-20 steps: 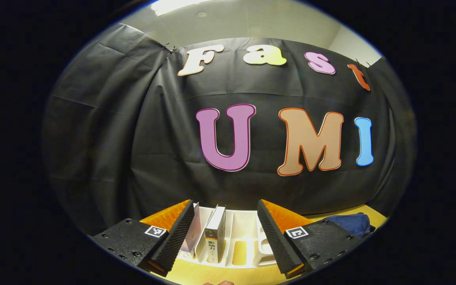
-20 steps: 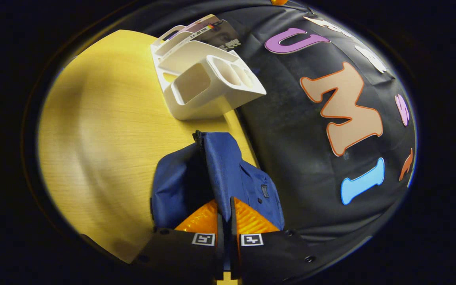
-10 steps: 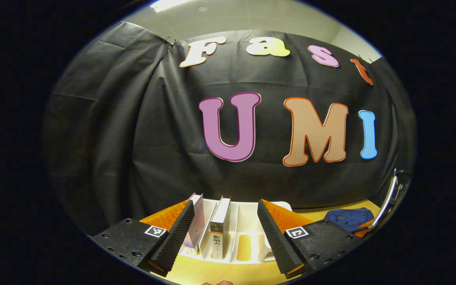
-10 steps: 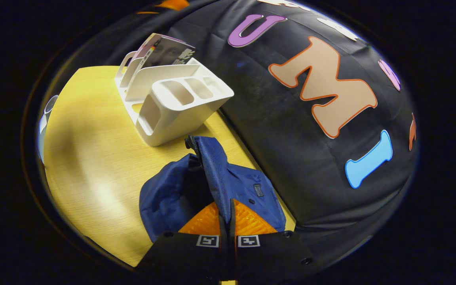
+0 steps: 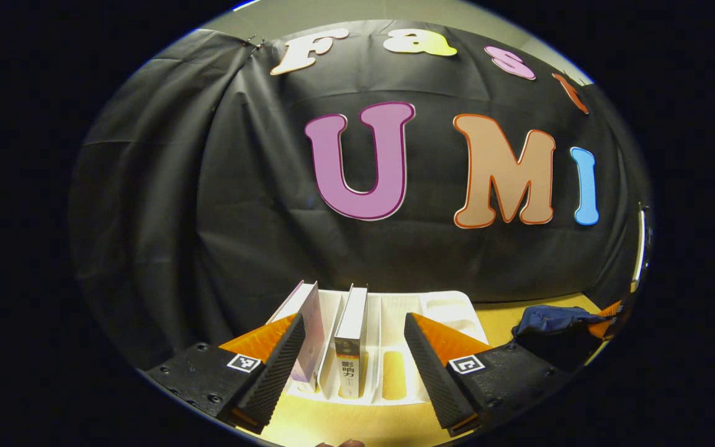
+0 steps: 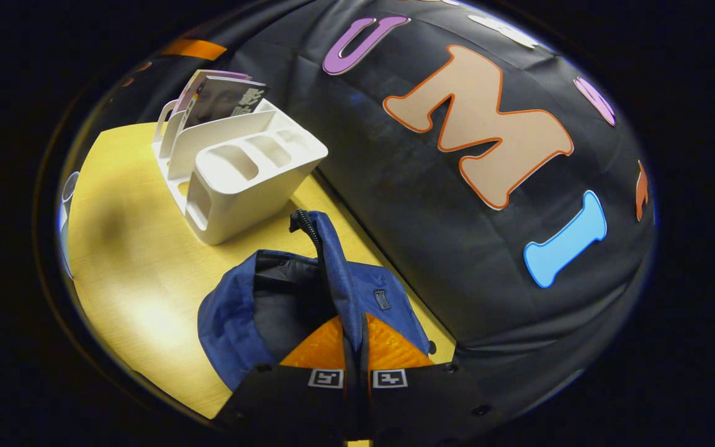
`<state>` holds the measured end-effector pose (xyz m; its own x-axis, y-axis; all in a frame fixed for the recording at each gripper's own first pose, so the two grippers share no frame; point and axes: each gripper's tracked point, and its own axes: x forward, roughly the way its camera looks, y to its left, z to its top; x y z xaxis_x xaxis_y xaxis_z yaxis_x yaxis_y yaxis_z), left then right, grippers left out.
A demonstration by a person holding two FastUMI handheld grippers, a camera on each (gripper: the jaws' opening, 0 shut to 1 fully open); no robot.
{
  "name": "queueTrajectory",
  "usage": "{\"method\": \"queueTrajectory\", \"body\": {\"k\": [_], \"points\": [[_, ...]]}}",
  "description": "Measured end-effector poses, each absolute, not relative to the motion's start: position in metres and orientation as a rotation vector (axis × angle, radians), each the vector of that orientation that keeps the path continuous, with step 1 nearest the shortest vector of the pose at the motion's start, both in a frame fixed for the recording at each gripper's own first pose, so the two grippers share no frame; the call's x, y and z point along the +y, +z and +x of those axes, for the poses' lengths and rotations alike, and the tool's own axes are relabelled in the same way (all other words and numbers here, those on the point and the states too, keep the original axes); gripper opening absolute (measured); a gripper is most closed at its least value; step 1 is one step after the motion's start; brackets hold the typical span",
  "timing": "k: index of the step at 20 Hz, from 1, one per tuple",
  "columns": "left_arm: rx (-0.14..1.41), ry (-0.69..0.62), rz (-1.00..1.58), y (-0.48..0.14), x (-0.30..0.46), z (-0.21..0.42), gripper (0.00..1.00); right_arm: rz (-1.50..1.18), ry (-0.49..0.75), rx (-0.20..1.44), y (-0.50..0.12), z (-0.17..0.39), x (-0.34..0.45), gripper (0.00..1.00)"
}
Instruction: Open the schoolbag, grab two books from the bookshelf and put them into the schoolbag.
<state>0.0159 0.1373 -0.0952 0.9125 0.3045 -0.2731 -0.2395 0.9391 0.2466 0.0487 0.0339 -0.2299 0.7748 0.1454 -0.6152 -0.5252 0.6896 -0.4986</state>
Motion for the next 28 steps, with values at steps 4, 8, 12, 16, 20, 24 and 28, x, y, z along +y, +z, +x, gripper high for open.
{"method": "queueTrajectory", "body": {"k": [4, 8, 12, 16, 20, 24, 28], "points": [[0.411, 0.276, 0.262, -0.109, 0.161, 0.040, 0.94, -0.730, 0.391, 0.584, -0.228, 0.047, 0.030, 0.03], [0.497, 0.230, 0.233, -0.121, 0.167, 0.066, 0.94, -0.738, 0.381, 0.587, -0.227, 0.043, 0.027, 0.02], [0.596, 0.205, 0.275, -0.133, 0.177, 0.091, 0.95, -0.743, 0.369, 0.592, -0.225, 0.039, 0.025, 0.02], [0.699, 0.152, 0.292, -0.154, 0.176, 0.110, 0.94, -0.753, 0.364, 0.592, -0.228, 0.044, 0.023, 0.03], [0.818, 0.143, 0.298, -0.182, 0.181, 0.115, 0.93, -0.753, 0.362, 0.596, -0.230, 0.040, 0.021, 0.04], [0.907, 0.149, 0.286, -0.203, 0.184, 0.112, 0.87, -0.754, 0.369, 0.596, -0.232, 0.037, 0.022, 0.04], [0.947, 0.187, 0.296, -0.209, 0.194, 0.108, 0.65, -0.756, 0.373, 0.592, -0.233, 0.034, 0.022, 0.03]]}}
